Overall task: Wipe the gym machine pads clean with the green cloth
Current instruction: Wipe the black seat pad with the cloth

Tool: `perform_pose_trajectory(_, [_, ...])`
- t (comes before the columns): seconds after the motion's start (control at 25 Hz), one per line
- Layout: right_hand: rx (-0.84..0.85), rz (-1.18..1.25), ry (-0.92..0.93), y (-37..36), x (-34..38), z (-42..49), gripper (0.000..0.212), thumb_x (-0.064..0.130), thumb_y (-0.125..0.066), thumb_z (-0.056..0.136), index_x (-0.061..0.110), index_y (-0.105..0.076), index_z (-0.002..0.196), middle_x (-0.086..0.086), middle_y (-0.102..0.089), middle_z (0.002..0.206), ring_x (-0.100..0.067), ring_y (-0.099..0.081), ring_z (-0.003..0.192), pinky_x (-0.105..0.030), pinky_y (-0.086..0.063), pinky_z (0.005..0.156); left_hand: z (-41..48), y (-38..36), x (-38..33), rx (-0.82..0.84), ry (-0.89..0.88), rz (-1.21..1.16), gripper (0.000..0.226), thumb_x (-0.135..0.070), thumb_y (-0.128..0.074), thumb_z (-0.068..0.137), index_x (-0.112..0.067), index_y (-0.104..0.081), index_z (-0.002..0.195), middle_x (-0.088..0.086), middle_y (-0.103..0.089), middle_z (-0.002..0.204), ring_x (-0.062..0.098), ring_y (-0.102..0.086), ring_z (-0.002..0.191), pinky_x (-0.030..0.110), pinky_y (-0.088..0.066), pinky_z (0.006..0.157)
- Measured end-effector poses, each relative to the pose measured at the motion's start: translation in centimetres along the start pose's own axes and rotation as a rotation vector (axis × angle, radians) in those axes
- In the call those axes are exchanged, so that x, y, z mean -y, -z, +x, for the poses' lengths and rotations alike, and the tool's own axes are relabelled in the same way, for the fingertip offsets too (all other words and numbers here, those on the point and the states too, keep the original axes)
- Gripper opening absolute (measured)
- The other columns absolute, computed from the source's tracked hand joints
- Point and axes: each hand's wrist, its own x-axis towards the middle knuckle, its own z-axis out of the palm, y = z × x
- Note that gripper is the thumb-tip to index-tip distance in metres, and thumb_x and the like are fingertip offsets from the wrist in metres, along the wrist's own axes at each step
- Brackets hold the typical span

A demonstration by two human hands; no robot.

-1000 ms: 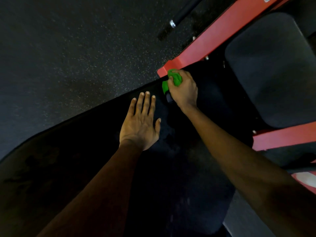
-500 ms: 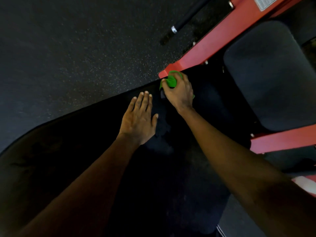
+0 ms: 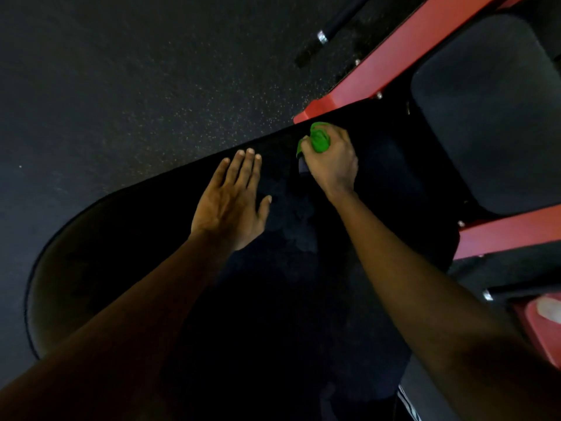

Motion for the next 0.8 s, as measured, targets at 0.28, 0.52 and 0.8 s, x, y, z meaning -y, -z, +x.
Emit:
perform_pose_trajectory(0.28, [0.173, 0.102, 0.305, 1.7, 1.6, -8.5, 0.042, 0.041, -0.066, 0.082, 0.027, -0.069, 0.122, 0.009, -0.061, 0.134, -0.010, -0.056, 0.128, -0.028, -0.047, 0.105, 0.0, 0.3, 0.8, 0.014, -0.031, -0.039, 0.072, -0.043, -0.006, 0.098, -0.003, -0.009, 0.158, 0.014, -0.010, 0.166, 0.024, -0.007, 0.154, 0.039, -0.003, 0.125])
perform_pose_trajectory(0.52, [0.098, 0.105, 0.282, 1.0, 2.3, -6.9, 0.037, 0.039, -0.069, 0.082, 0.028, -0.071, 0.117, 0.008, -0.064, 0.130, -0.010, -0.062, 0.119, -0.027, -0.050, 0.101, -2.9, 1.6, 5.4, -0.008, -0.030, -0.030, 0.069, -0.045, -0.023, 0.100, -0.002, -0.026, 0.155, 0.016, -0.026, 0.162, 0.028, -0.023, 0.151, 0.042, -0.016, 0.123])
perform_pose_trajectory(0.8, [-0.043, 0.069, 0.023, -2.1, 8.1, -4.2, 0.030, 0.040, -0.066, 0.081, 0.029, -0.073, 0.108, 0.005, -0.068, 0.117, -0.021, -0.066, 0.103, -0.031, -0.051, 0.086, -3.5, 1.6, 5.2, -0.006, -0.011, 0.002, 0.076, -0.047, -0.018, 0.097, 0.002, -0.021, 0.155, 0.019, -0.022, 0.163, 0.029, -0.019, 0.152, 0.044, -0.016, 0.124])
